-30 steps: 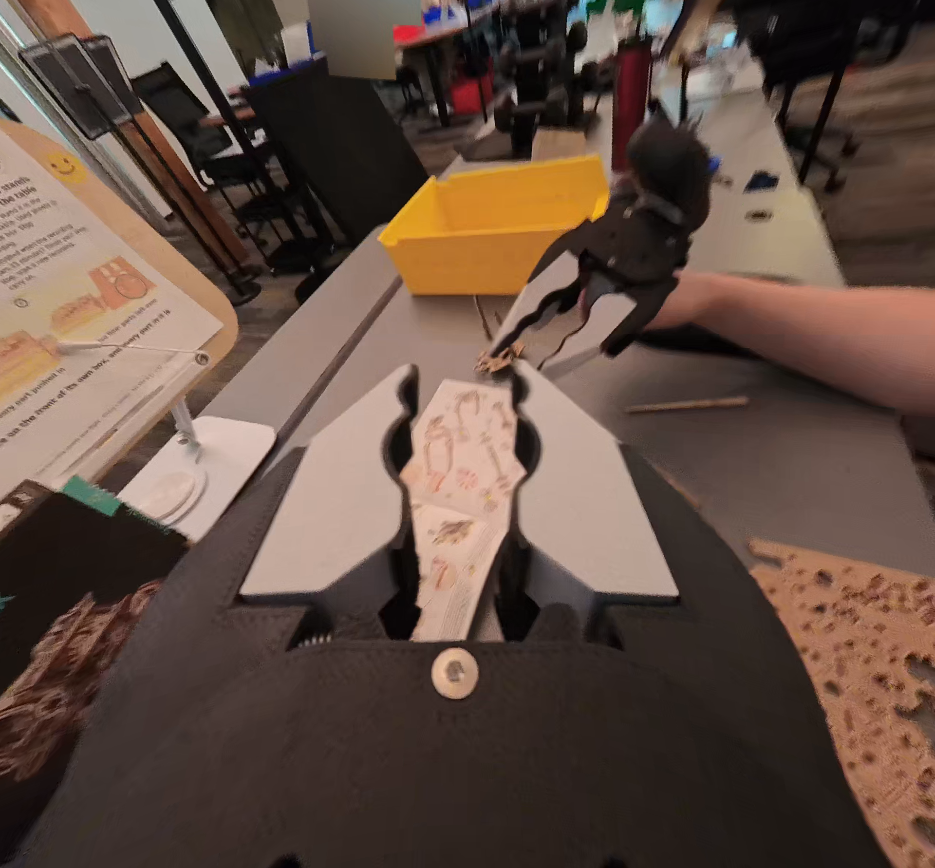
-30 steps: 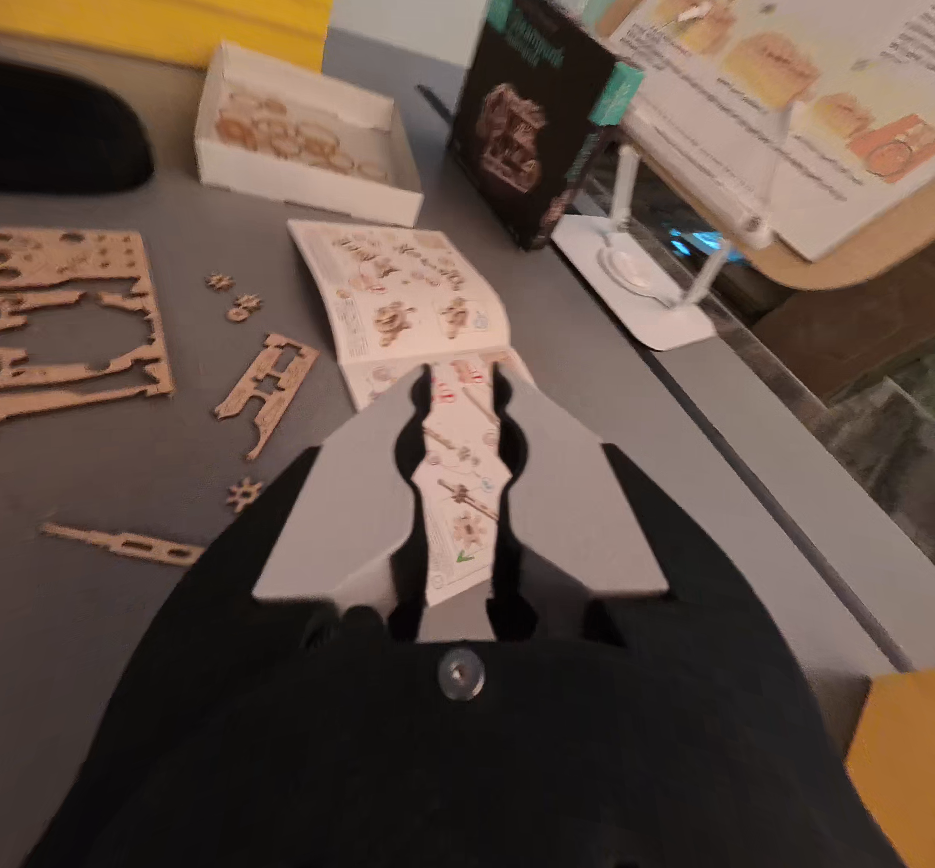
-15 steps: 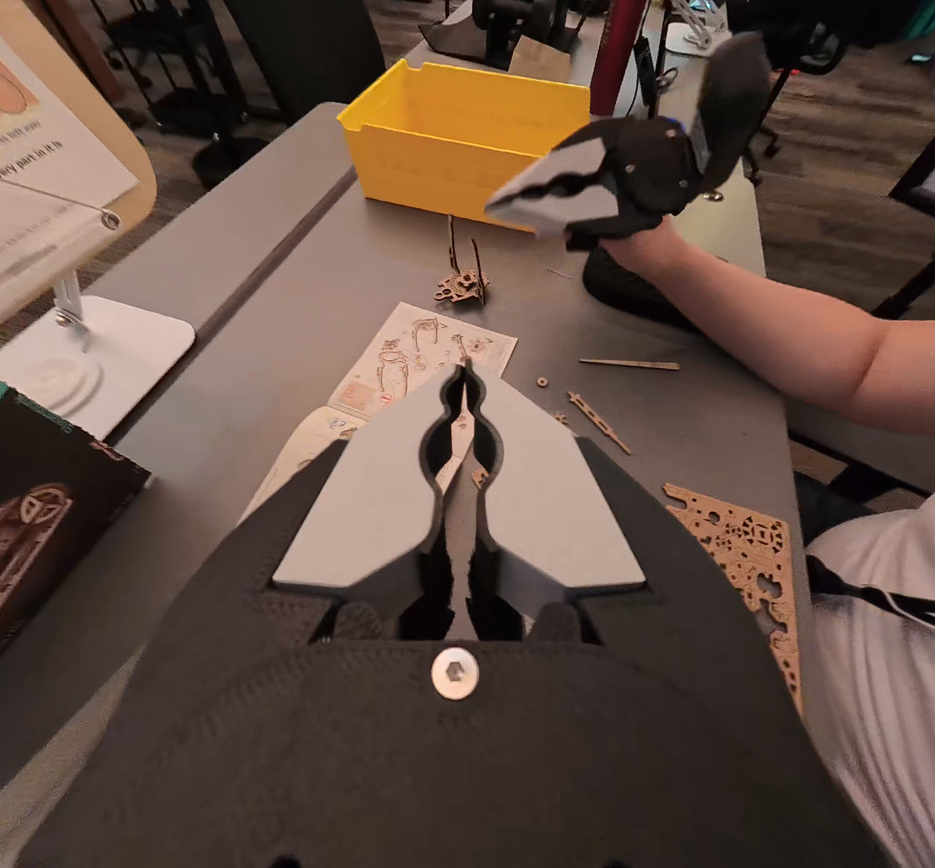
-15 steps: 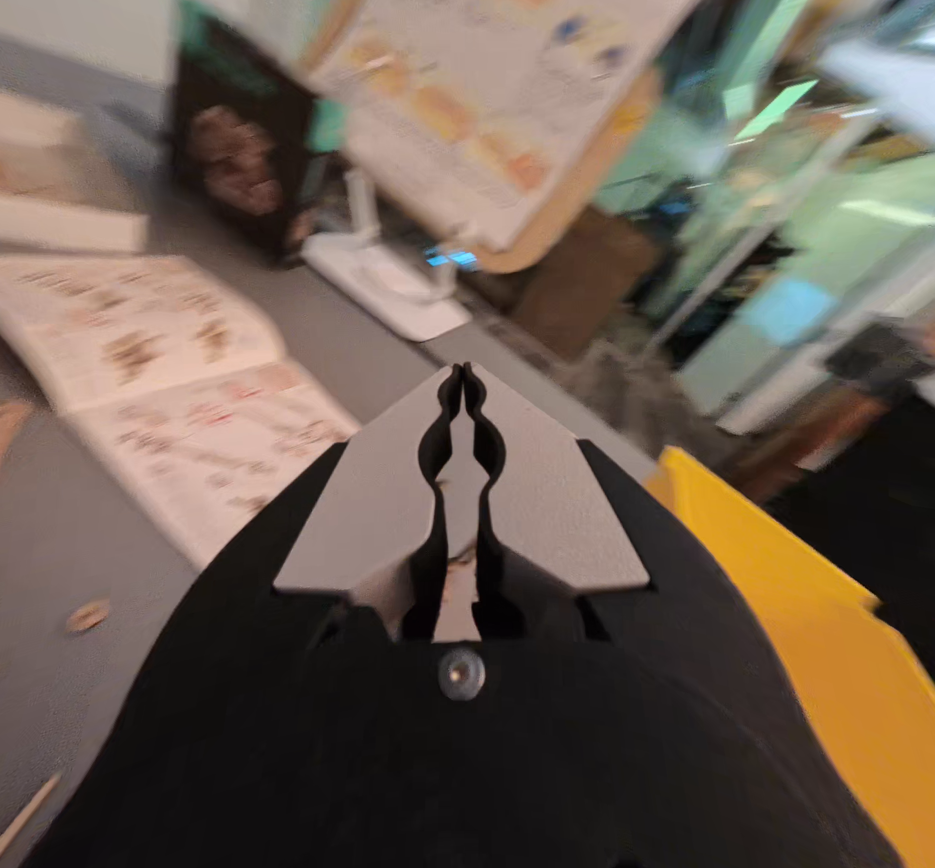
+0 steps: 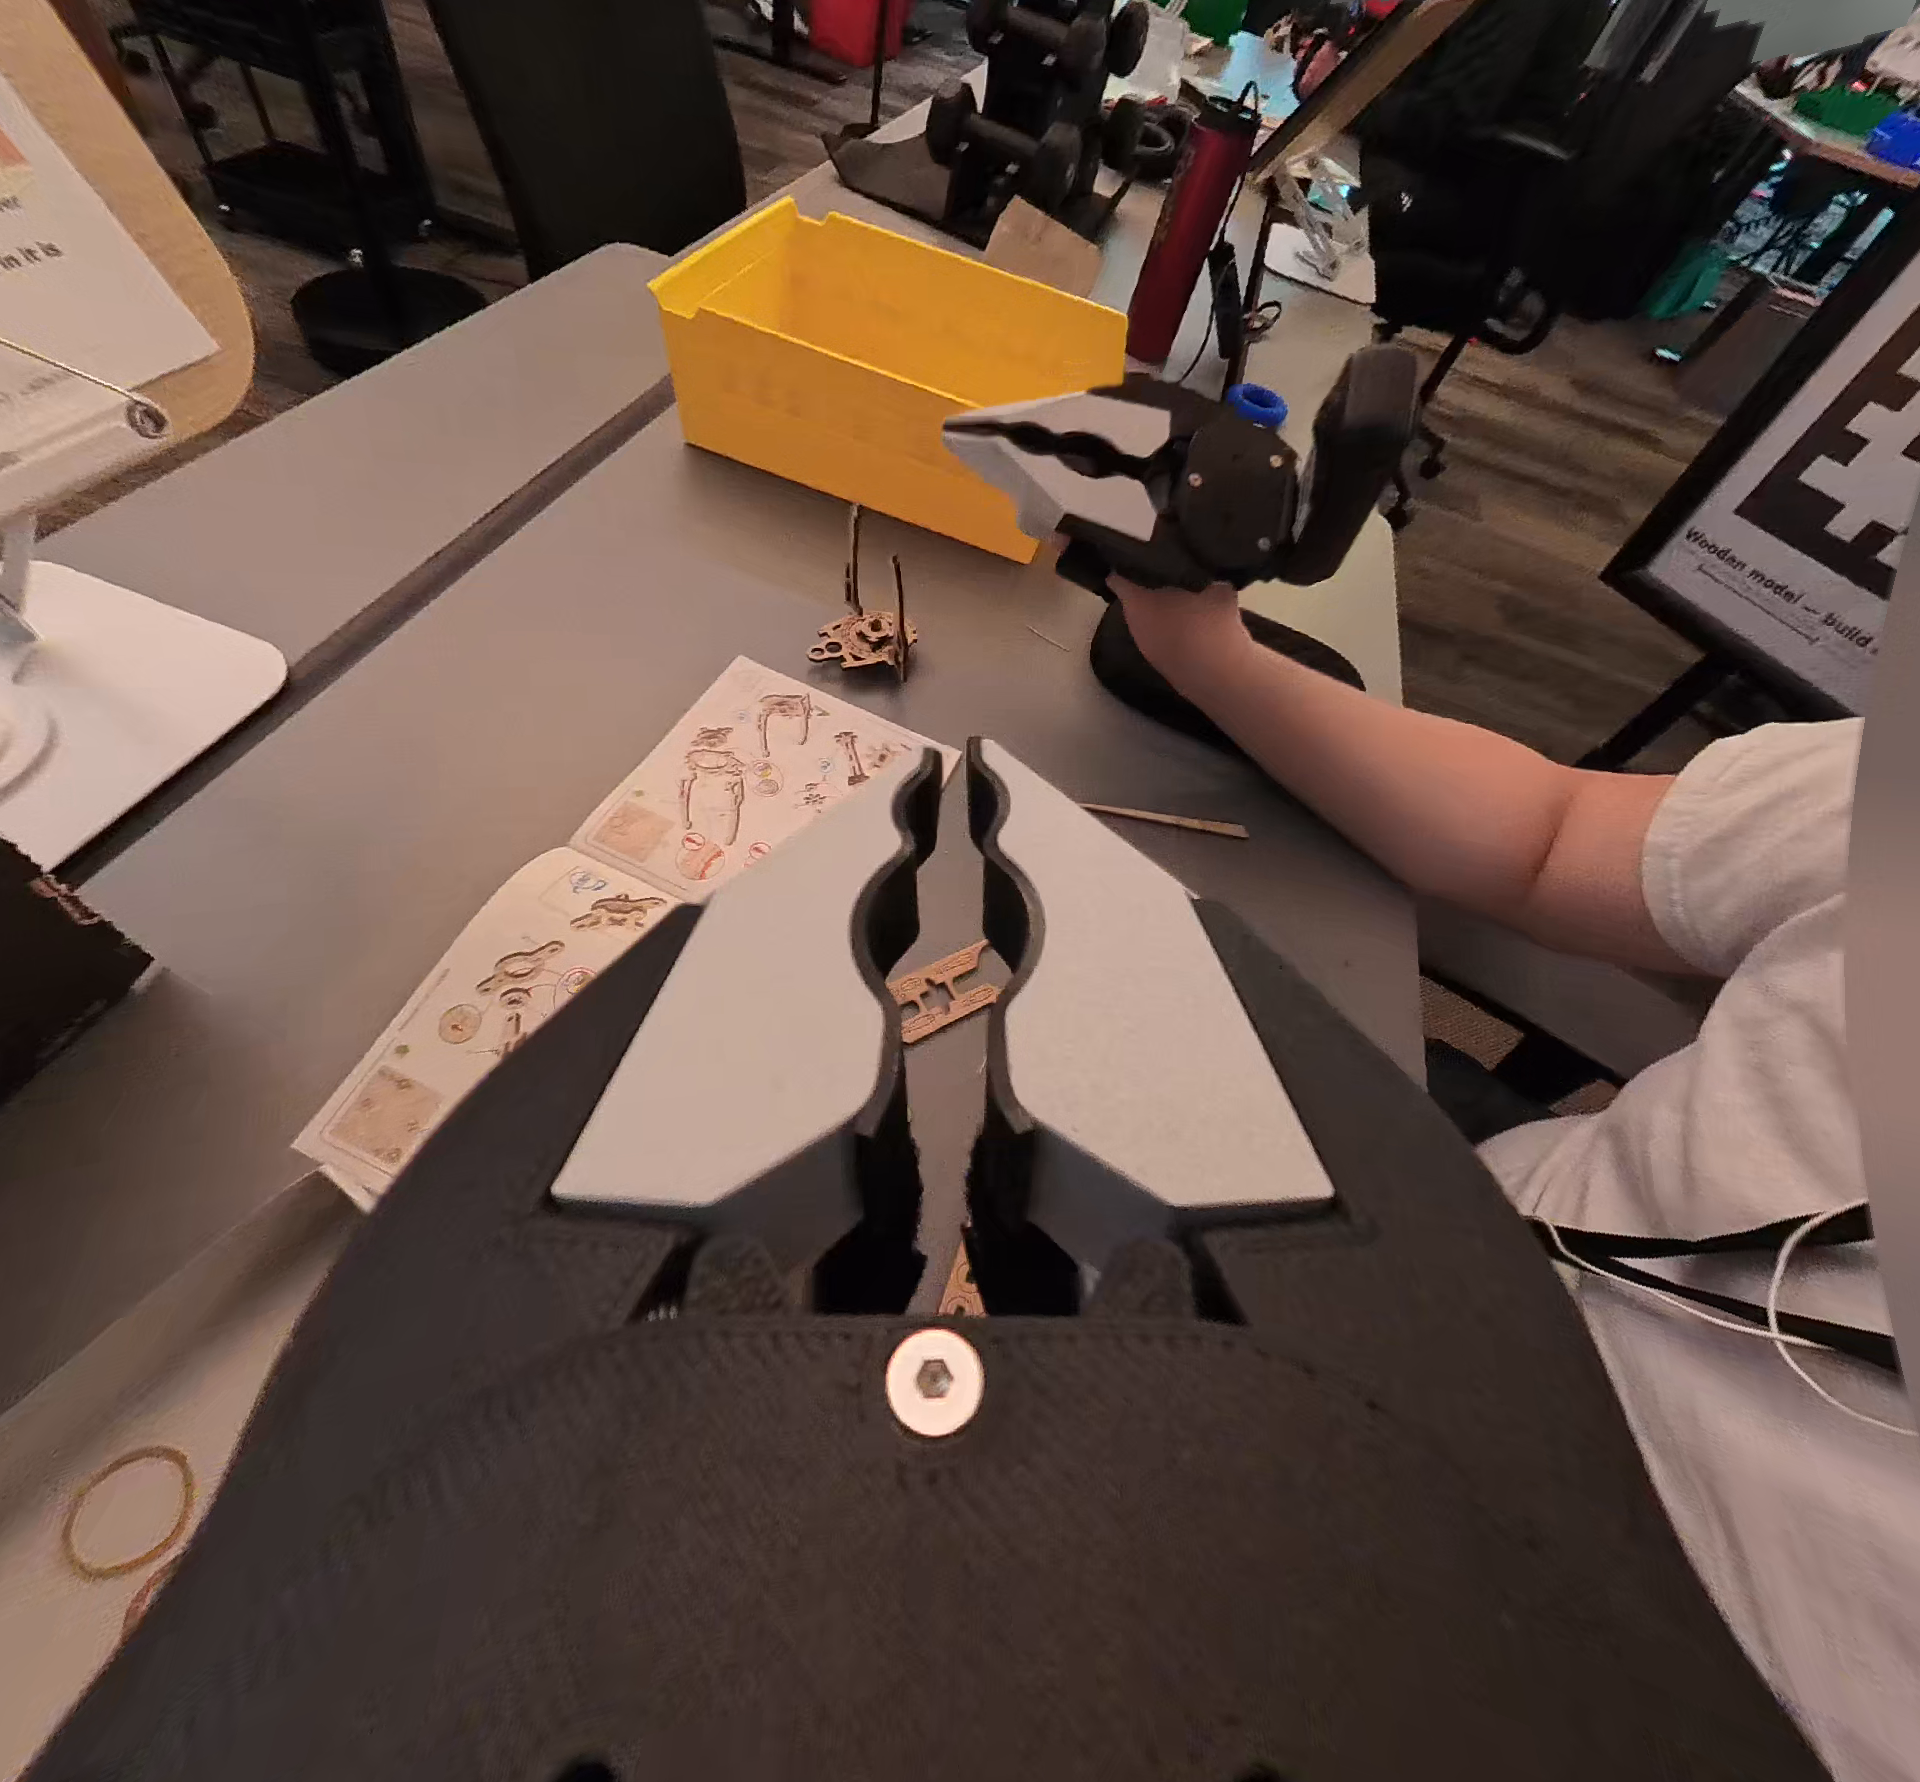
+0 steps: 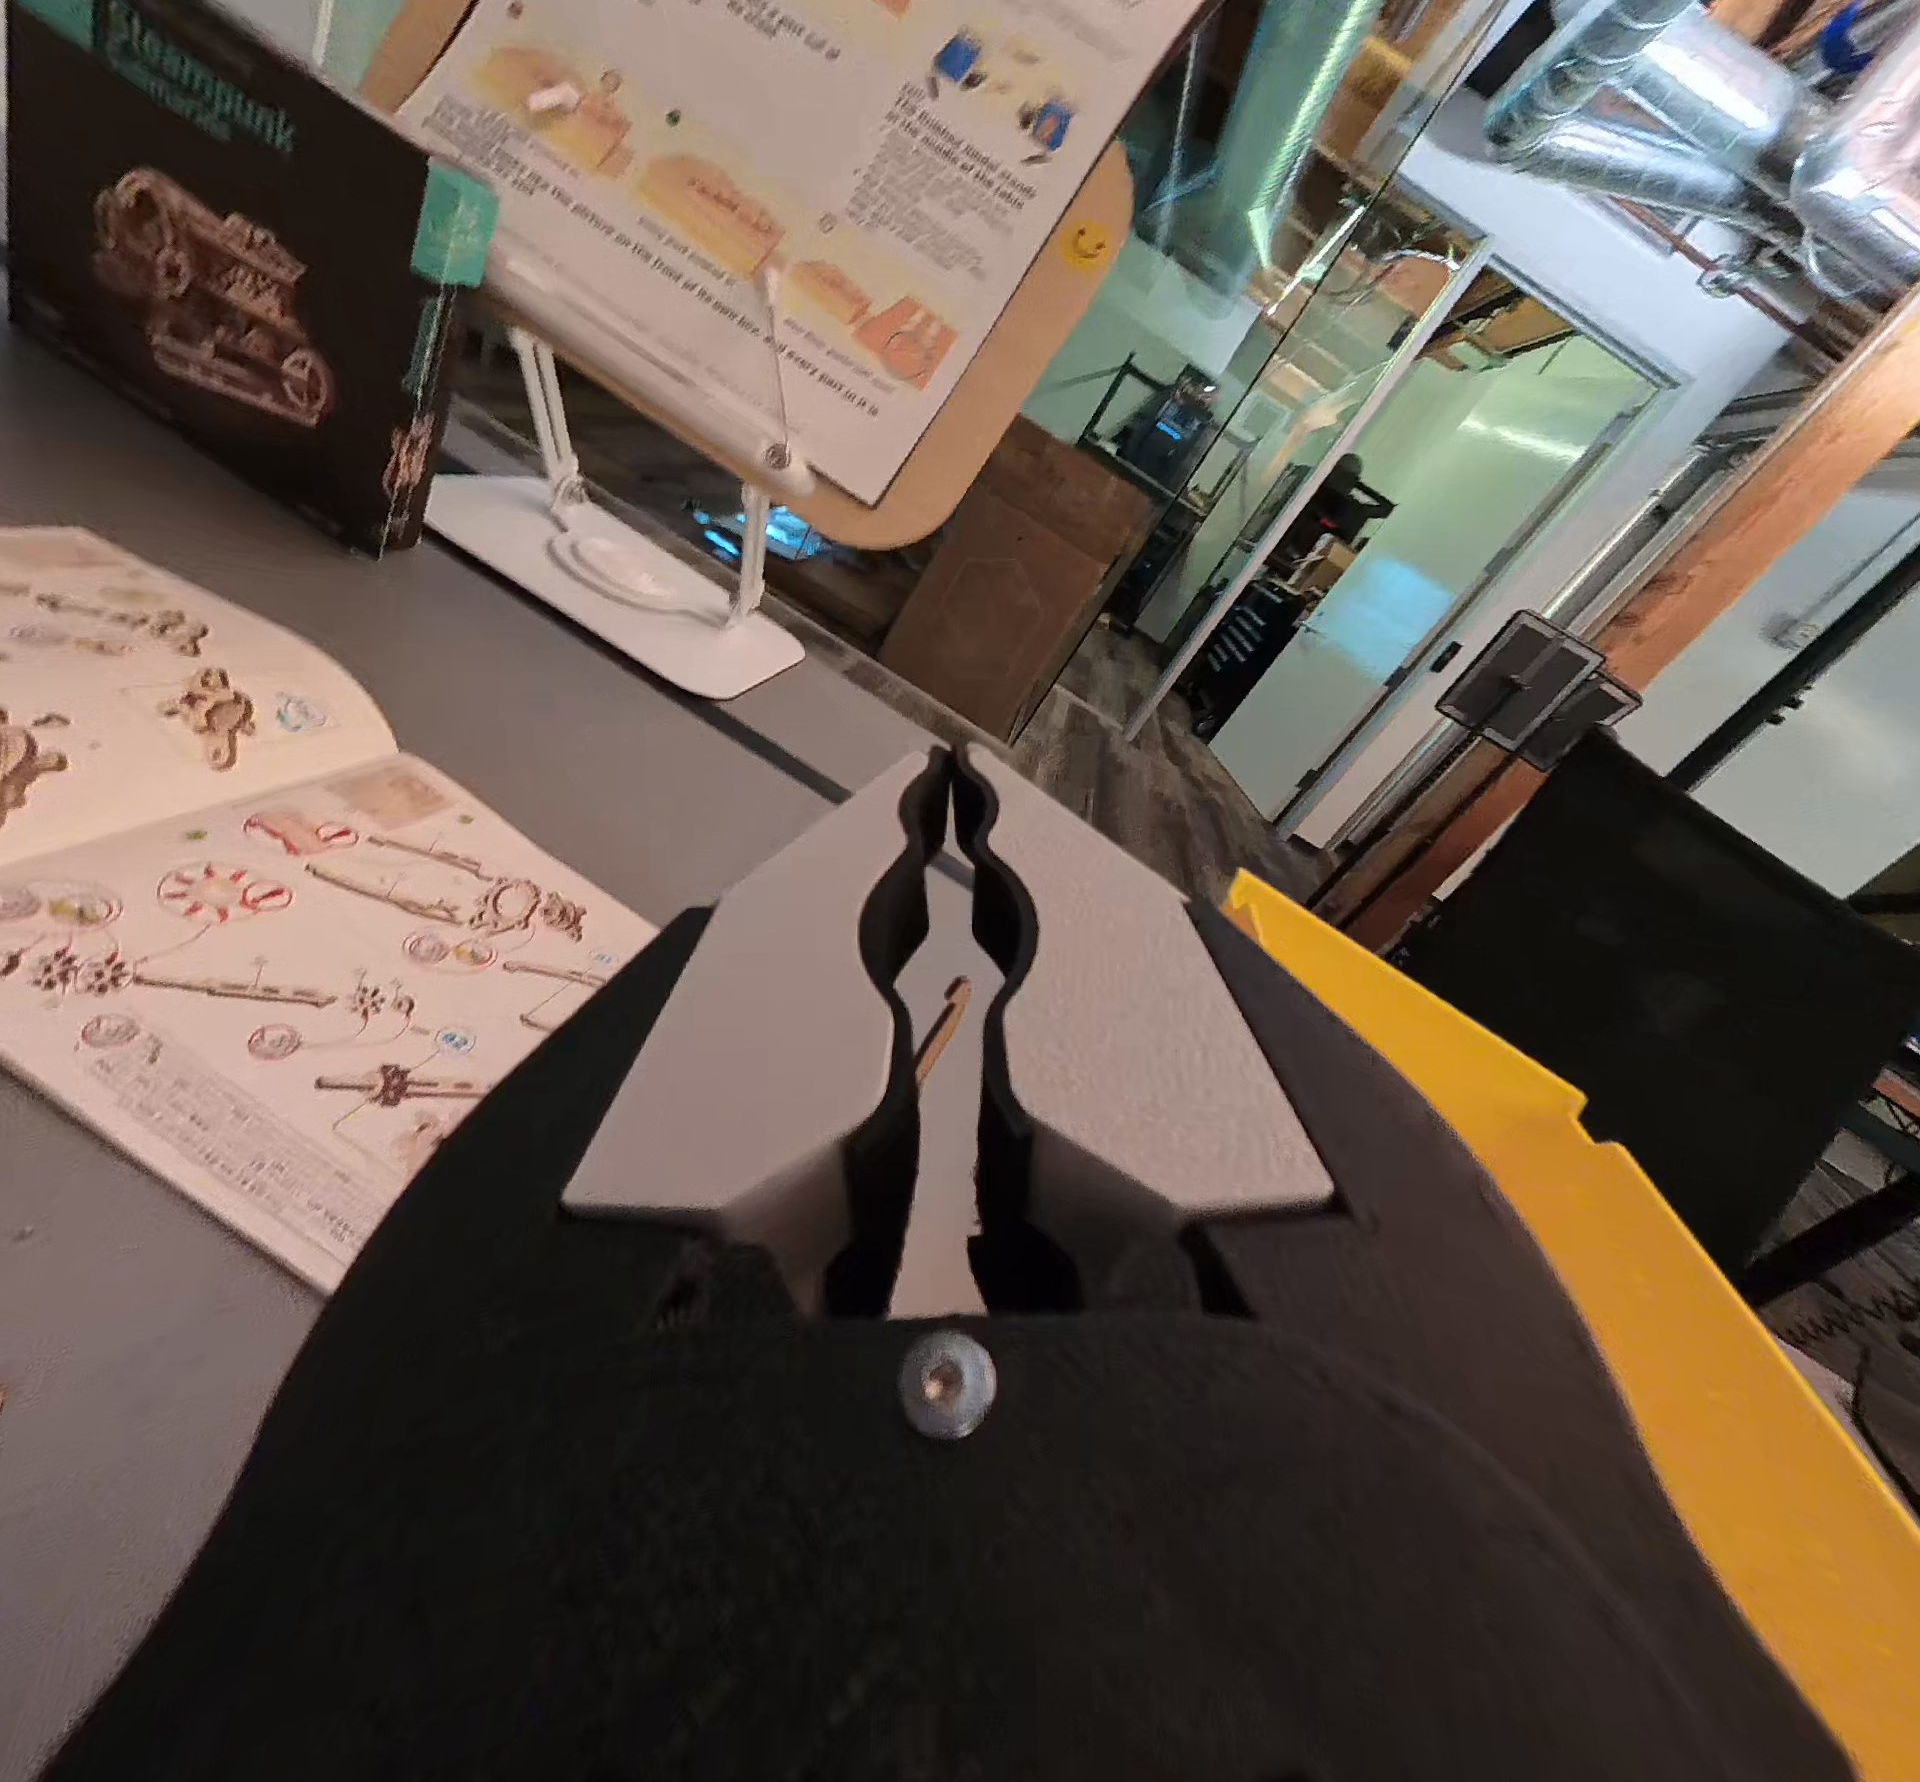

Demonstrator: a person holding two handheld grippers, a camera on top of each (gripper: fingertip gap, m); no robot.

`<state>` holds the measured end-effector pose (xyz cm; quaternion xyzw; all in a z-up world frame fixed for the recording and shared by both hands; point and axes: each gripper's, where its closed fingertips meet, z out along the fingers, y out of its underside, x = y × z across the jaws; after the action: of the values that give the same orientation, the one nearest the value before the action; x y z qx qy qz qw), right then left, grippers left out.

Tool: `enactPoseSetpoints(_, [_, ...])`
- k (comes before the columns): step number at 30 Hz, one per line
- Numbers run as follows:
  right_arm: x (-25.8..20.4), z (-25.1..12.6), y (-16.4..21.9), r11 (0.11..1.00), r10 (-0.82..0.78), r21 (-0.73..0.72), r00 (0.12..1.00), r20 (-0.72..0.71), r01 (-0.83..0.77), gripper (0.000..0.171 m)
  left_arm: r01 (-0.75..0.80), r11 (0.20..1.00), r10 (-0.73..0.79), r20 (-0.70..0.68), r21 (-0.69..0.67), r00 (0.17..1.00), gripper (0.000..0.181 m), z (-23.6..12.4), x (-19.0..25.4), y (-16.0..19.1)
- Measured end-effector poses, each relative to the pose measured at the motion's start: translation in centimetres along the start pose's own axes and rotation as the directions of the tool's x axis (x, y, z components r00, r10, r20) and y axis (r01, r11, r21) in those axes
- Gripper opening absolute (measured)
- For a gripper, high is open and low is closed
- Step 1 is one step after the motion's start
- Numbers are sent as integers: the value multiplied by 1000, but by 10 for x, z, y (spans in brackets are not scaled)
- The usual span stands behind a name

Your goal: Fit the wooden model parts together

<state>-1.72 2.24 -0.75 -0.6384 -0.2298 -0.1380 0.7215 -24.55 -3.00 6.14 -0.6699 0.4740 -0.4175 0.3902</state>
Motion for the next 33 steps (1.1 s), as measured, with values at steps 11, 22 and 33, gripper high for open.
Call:
enactPoseSetpoints(11, [-29,8,6,999,6,-35,994,109,-2,0,-36,999,35,26,7,999,5,-16,12,-7])
enactPoseSetpoints(22, [-41,12,-25,977,174,-197,842,511,-82,14,-72,997,72,44,7,996,5,-29,20,-11])
enactPoseSetpoints(33, [-19,-4,18,851,19,-350,645,764,390,29,-82,996,85,92,-33,992,6,-23,9,-4])
